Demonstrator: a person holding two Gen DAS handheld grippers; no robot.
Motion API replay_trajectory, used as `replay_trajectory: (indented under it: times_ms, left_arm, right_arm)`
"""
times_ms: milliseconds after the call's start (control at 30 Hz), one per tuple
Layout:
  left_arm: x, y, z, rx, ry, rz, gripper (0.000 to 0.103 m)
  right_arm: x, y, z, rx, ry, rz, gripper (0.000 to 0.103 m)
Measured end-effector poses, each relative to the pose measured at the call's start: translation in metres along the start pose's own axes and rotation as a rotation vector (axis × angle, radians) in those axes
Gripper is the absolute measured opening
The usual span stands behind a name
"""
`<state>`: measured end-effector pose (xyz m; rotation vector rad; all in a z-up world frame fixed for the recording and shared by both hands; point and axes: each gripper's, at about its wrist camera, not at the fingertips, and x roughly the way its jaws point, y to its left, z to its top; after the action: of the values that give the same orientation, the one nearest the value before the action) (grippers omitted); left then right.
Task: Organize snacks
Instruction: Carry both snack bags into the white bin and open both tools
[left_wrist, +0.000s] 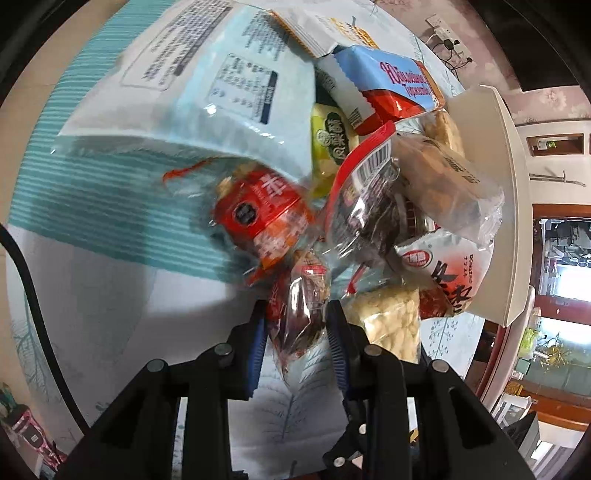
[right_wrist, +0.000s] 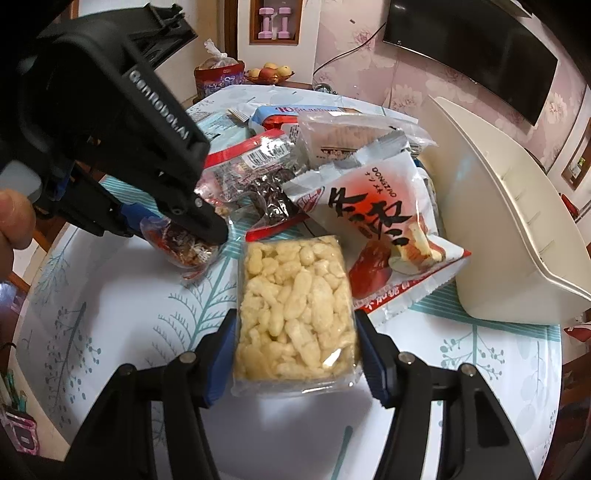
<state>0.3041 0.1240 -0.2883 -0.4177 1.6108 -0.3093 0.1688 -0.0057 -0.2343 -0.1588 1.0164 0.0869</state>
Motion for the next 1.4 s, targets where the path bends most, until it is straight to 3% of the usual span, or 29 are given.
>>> replay_trajectory:
  times_ms: [400,667,1067,1400]
  left_arm:
    - [-0.045,0.004,-0.03,0.029,-0.033,0.04,0.03]
    - [-0.095,-0.014,-0.044,0.038,-0.119,0.056,0.03]
    - [-0.129,-0.094,-0.054,0.136,-0.276,0.022,0.03]
    - [-0.118,-0.17,-0.064,0.246,-0.43,-0.084,0.03]
  right_arm:
    - [-0.028,-0.01,0.015,-0.029,-0.052,0.083,0.06]
    - [-0.052,-0.018,0.029,-0.047,-0.106,0.154,0.06]
    - [-0.096,-0.064,0.05,-0.026,-0.241,0.183,0.06]
    - [-0.12,-0.135,0.047,0.004,-0.342,0.164,0.06]
